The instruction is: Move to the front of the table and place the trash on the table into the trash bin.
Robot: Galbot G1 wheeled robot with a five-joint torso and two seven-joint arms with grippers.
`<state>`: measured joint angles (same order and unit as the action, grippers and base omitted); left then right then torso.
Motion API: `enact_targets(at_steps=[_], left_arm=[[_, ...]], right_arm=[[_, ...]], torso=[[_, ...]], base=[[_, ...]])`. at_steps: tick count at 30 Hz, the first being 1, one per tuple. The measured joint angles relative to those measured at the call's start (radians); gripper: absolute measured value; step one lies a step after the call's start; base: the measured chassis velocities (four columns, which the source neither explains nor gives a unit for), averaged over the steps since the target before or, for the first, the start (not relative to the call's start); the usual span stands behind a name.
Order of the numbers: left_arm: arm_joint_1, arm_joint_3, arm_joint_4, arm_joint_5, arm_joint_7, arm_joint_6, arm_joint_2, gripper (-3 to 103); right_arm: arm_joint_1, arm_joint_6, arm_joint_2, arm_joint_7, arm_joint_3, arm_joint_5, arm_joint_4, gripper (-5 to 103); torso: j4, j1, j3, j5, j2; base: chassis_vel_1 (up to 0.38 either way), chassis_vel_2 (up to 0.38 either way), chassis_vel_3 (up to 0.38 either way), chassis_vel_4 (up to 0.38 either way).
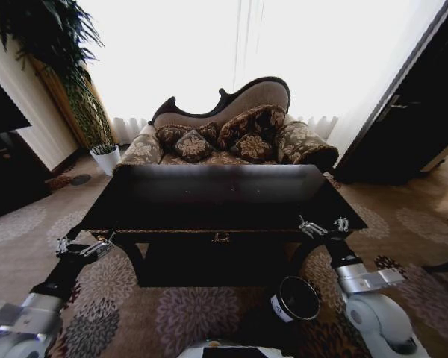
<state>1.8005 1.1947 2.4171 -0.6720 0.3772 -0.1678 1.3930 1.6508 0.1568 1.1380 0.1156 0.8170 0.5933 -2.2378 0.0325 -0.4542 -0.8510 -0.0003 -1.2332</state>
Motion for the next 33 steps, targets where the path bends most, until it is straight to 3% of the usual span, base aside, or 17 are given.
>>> enact_targets(at_steps=[14,33], left_arm=[[-0.002,-0.007,-0.003,0.009,-0.001,0.0,0.003,100],[0.005,-0.021,0.009,0.017,-0.001,0.002,0.01,100]], right_arm=[[-0.006,0.004,0.025,0.0,-0.007,-0.006,0.014,100],[0.004,0.006,0.053,-0.004,0.007,-0.002,0.014,100]], torso=[[0.0,0.0,0.0,0.0,0.0],[0.0002,0.0,0.0,-0.0001,0.0]], base=[[0.202,-0.214,-0.213,0.212],[0.357,-0.355,-0.349,0.344]])
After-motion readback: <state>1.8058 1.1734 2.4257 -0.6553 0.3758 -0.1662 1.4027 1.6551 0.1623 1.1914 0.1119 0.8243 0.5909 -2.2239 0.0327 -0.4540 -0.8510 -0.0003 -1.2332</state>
